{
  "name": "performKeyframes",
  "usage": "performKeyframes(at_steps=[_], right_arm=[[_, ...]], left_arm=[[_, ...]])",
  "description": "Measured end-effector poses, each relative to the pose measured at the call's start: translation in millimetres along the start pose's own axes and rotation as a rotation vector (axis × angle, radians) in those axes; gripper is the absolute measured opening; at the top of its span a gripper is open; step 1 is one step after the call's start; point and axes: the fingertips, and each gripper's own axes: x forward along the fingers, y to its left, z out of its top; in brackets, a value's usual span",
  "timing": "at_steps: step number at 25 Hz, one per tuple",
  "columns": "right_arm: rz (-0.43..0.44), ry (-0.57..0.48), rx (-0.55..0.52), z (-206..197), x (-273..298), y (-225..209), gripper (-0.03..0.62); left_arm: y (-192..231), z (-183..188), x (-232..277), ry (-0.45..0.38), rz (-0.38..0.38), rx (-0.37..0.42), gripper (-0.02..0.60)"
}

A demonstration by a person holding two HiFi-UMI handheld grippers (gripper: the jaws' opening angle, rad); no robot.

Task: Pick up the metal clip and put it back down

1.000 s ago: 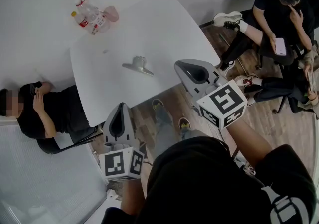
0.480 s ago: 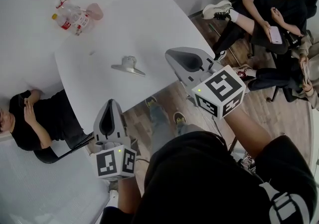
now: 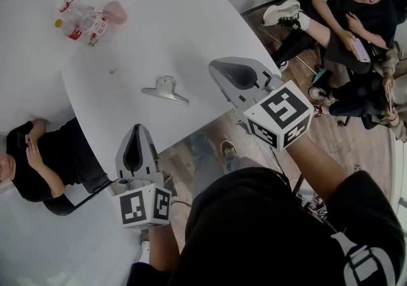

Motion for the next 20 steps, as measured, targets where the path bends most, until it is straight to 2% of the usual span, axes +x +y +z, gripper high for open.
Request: performKeyframes(at_steps=[7, 20], right_arm=[[0.004, 0.029, 0.015, 1.9, 35.3, -14.2, 0.017], [-0.003, 0.053, 0.017, 13.2, 76.1, -16.4, 0.017]], left_arm=[[22.1, 7.6, 33.7, 0.019, 0.003, -0.012, 0.020], [59.1, 26.8, 60.3, 0.025, -0.007, -0.010, 0.020]])
